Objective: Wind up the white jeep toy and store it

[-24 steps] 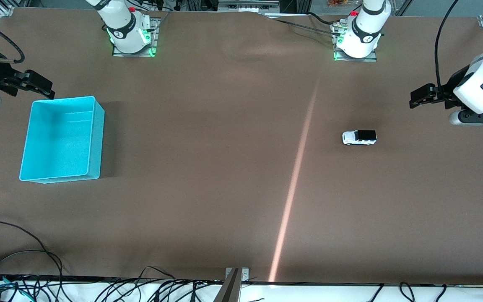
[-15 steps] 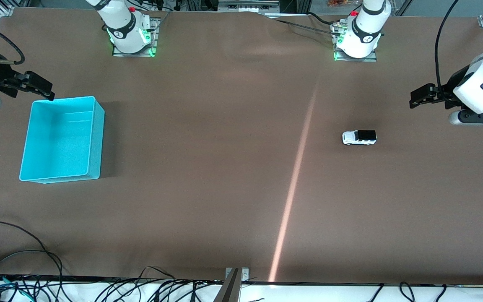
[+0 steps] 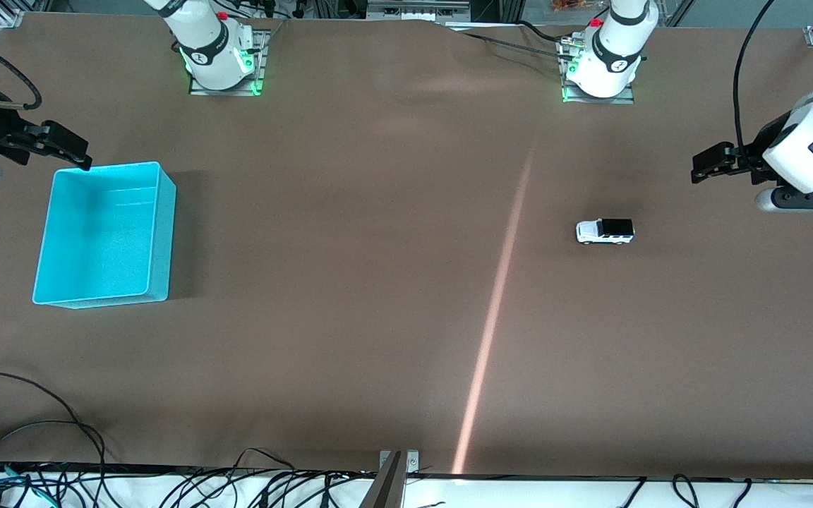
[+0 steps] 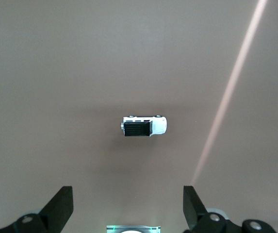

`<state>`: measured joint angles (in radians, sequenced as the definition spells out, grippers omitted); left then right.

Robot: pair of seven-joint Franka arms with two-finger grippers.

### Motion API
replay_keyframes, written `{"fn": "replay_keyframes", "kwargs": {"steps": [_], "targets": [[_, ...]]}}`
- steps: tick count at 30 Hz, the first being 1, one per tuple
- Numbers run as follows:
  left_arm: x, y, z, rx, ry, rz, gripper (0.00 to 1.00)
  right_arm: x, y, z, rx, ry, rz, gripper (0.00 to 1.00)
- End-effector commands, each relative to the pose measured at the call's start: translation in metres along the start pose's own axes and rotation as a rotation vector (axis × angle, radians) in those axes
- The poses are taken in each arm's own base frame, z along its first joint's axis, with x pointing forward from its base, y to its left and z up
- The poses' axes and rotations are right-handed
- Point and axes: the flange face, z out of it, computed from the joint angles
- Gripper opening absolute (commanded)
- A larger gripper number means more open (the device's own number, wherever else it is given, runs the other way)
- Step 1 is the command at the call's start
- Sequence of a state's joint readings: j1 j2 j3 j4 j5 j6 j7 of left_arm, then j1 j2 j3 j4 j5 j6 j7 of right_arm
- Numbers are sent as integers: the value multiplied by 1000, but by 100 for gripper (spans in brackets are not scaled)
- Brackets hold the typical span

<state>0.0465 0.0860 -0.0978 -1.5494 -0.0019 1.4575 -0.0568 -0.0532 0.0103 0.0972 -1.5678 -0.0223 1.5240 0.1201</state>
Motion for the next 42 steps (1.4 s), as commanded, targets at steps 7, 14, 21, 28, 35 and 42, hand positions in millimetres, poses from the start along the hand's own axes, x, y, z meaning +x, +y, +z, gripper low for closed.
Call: {"fn": "replay_keyframes", "kwargs": {"steps": [7,14,21,28,35,42], "targets": [[18,-2,40,35,-103,-209,100,3,-1,-6,-10,20,12,100],[20,3,74,74,-163,-542,100,4,3,-5,-8,21,11,100],[21,4,92,96,-168,-731,100,4,2,-5,-5,21,10,100],[15,15,138,117,-141,-963,100,5,1,-5,-3,25,9,100],[12,16,191,115,-99,-1198,100,5,2,-5,-3,25,9,100],[13,11,238,77,-47,-1412,100,6,3,-4,-3,22,10,100]]}}
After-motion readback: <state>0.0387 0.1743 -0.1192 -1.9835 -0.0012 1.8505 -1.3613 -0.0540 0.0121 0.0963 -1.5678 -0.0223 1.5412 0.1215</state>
